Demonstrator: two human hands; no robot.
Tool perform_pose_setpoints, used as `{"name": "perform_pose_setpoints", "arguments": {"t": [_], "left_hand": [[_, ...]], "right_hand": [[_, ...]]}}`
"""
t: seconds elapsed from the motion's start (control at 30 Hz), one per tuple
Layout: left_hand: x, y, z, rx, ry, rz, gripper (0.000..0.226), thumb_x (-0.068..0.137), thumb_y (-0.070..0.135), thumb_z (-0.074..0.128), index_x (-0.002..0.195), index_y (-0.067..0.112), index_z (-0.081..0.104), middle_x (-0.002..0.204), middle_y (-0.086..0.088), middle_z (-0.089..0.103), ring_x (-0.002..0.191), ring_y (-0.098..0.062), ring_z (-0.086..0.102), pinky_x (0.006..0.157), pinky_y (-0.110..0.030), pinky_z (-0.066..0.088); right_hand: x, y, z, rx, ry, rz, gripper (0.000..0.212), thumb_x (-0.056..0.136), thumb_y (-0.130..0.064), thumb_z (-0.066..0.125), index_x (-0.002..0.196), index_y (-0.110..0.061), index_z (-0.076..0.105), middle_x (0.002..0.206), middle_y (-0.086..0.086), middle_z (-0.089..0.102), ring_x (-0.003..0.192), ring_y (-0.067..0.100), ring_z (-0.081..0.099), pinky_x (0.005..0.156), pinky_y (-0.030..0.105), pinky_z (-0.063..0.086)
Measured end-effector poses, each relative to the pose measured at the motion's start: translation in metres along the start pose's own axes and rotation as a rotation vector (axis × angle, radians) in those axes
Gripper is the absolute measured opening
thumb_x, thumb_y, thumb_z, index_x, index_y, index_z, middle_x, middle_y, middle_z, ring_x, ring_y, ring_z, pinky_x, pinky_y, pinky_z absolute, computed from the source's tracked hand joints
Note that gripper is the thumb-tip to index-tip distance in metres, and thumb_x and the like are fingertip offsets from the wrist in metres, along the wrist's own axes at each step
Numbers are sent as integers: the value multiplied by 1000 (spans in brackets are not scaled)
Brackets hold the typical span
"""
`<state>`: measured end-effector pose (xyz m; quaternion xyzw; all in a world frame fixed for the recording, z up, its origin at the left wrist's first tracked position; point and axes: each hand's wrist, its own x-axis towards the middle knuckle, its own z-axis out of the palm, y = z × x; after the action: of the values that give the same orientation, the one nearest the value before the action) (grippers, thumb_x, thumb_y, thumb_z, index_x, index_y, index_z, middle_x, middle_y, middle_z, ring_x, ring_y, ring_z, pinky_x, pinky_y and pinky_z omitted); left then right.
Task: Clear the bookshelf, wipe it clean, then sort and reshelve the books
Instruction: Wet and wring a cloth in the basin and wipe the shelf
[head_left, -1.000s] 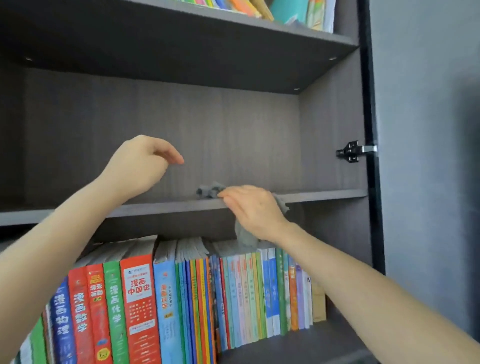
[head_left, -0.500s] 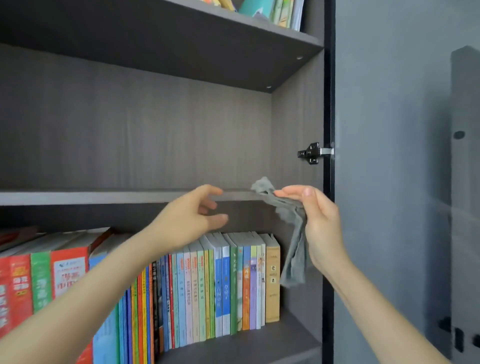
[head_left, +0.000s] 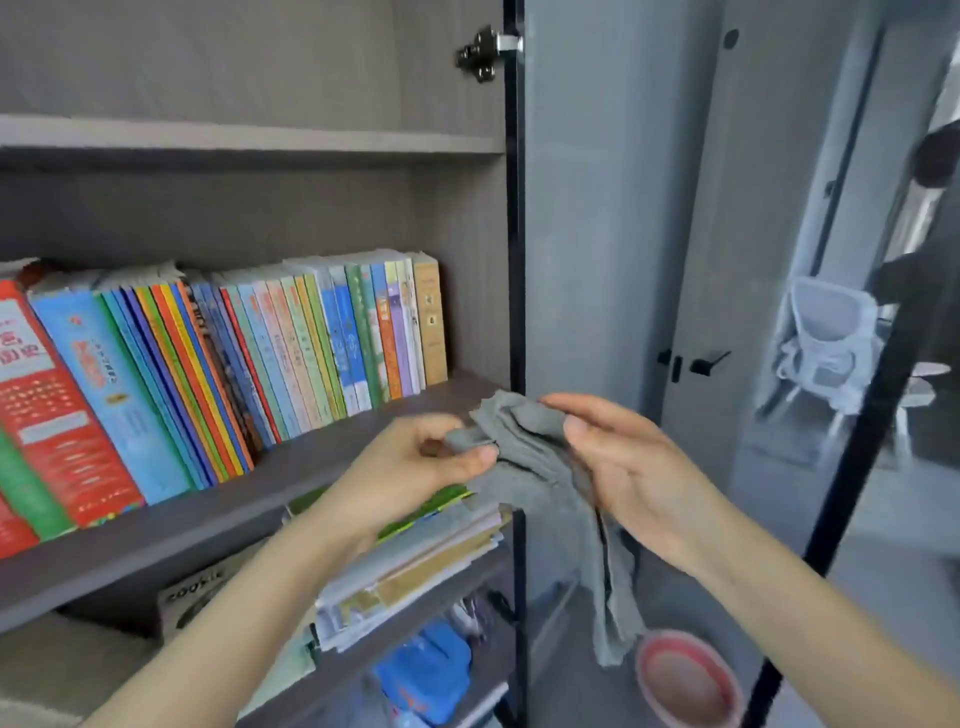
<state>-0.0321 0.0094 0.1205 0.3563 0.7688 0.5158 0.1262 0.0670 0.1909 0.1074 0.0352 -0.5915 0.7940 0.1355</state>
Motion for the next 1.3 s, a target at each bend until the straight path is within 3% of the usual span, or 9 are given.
{"name": "perform_pose_setpoints", "arguments": {"t": [0.13, 0.3, 0.6, 0.7, 0.83, 1.03, 1.13, 1.23, 1.3], "left_hand": [[-18, -19, 49, -21, -154, -20, 20, 86, 19, 69, 79, 0, 65, 75, -10, 60, 72, -17, 54, 72, -30, 42], [-33, -27, 118, -116, -390, -142, 9, 91, 9, 61, 83, 8, 61, 74, -12, 61, 63, -14, 64, 58, -27, 57], [-28, -14, 274, -185, -653, -303, 11, 96, 13, 56, 93, 5, 63, 85, -11, 67, 66, -17, 68, 60, -27, 58], [-24, -1, 341, -187, -745, -324, 27, 99, 31, 49, 103, 10, 64, 99, -7, 69, 68, -14, 68, 63, -24, 57], [-7, 10, 418, -64, -865, -180, 19, 90, 45, 60, 82, 28, 63, 74, 15, 64, 70, -7, 66, 59, -19, 45], [46, 3, 522, 100, -862, -77, 38, 70, 19, 83, 48, 37, 59, 48, 22, 48, 52, 3, 46, 54, -18, 33], [69, -7, 567, -51, -829, -192, 26, 59, 19, 87, 72, 25, 66, 67, 20, 62, 67, 1, 59, 65, -18, 44], [85, -32, 605, -149, -728, -282, 68, 50, 24, 90, 112, 20, 62, 109, 7, 70, 107, -6, 62, 94, -29, 49], [96, -47, 628, -186, -676, -357, 65, 55, 18, 90, 112, 20, 58, 113, 1, 67, 109, -8, 60, 95, -25, 49]], "right_hand": [[-64, 31, -14, -379, 148, 65, 32, 82, 0, 68, 107, -21, 69, 101, -7, 72, 82, -1, 66, 72, 14, 48], [-134, 49, -45, -512, 365, 96, 13, 88, -1, 63, 88, -8, 74, 76, -7, 72, 71, 1, 63, 70, 15, 48], [-240, 39, -142, -442, 777, 264, 14, 84, -2, 69, 78, -13, 75, 67, 1, 69, 59, 9, 59, 52, 17, 45], [-263, 39, -183, -536, 773, 285, 19, 81, -2, 73, 95, -15, 72, 61, 6, 57, 51, 9, 47, 51, 16, 37], [-283, 37, -256, -842, 749, 366, 37, 82, -9, 73, 115, -24, 67, 52, -2, 49, 49, 6, 41, 55, 28, 39], [-297, 25, -364, -1243, 643, 530, 8, 83, -31, 70, 82, -23, 69, 82, -10, 57, 80, 11, 55, 73, 26, 41], [-292, 24, -420, -1040, 570, 482, 20, 88, -22, 66, 72, -23, 54, 72, -8, 54, 72, 12, 52, 72, 29, 42], [-279, 25, -468, -735, 615, 440, 23, 94, -15, 59, 73, -16, 51, 67, -1, 51, 66, 14, 48, 66, 30, 41], [-264, 29, -500, -504, 724, 439, 20, 95, -17, 57, 76, -13, 53, 71, 4, 55, 69, 17, 52, 67, 34, 46]]}}
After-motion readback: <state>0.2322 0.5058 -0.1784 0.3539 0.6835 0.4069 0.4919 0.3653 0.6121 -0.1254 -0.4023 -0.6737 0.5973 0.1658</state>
